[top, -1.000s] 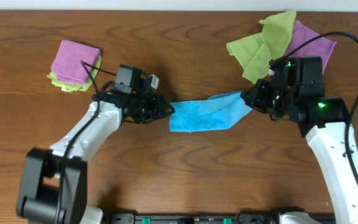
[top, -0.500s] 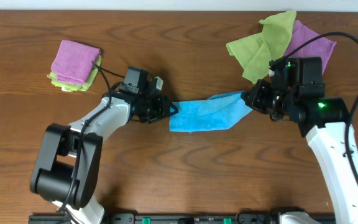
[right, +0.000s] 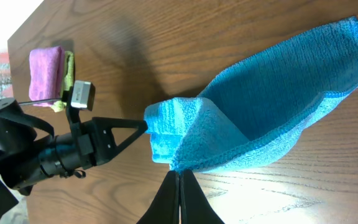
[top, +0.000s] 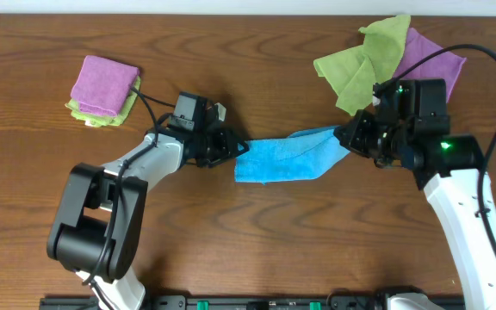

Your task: Fold the cloth

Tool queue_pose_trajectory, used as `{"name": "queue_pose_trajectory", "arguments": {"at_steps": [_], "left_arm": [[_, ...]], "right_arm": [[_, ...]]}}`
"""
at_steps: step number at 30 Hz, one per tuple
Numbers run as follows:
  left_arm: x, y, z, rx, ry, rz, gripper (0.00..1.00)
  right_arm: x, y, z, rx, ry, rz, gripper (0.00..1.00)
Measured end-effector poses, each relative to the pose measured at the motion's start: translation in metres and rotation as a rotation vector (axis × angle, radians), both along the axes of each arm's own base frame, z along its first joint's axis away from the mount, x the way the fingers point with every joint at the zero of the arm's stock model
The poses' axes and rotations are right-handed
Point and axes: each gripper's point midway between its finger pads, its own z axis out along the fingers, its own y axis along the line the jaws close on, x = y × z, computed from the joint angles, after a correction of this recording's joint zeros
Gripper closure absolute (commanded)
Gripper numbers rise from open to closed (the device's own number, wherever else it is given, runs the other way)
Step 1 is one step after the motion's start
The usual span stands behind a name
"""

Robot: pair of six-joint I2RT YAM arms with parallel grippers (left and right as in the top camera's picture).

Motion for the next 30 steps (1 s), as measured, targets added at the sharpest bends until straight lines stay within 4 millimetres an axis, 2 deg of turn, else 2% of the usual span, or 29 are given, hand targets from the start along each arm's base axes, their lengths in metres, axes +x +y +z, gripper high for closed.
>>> {"name": "queue_pose_trajectory", "arguments": {"at_steps": [5,10,14,15,26,30], "left_arm": [[-0.001,-0.007,-0.002,-0.007,0.011,0.002,0.55],[-0.002,-0.008,-0.003,-0.011,0.026,0.017,0.66],[-0.001,-0.008,-0.003,-0.012,0.031,0.023,0.85],[-0.001,-0.008,-0.003,-0.01,0.032,0.026,0.94],[-0.008,-0.004,-0.009,0.014,0.057,0.018,0.95],[-0.014,0.008,-0.012,0.037,0.089,0.016,0.94]], "right_arm": [[0.0,0.0,0.0,0.0,0.0,0.0,0.99],[0.0,0.0,0.0,0.0,0.0,0.0,0.98],[0.0,0.0,0.0,0.0,0.0,0.0,0.99],[0.0,0.0,0.0,0.0,0.0,0.0,0.99],[-0.001,0.0,-0.001,-0.001,0.006,0.001,0.98],[-0.001,0.0,0.0,-0.007,-0.002,0.01,0.99]]}}
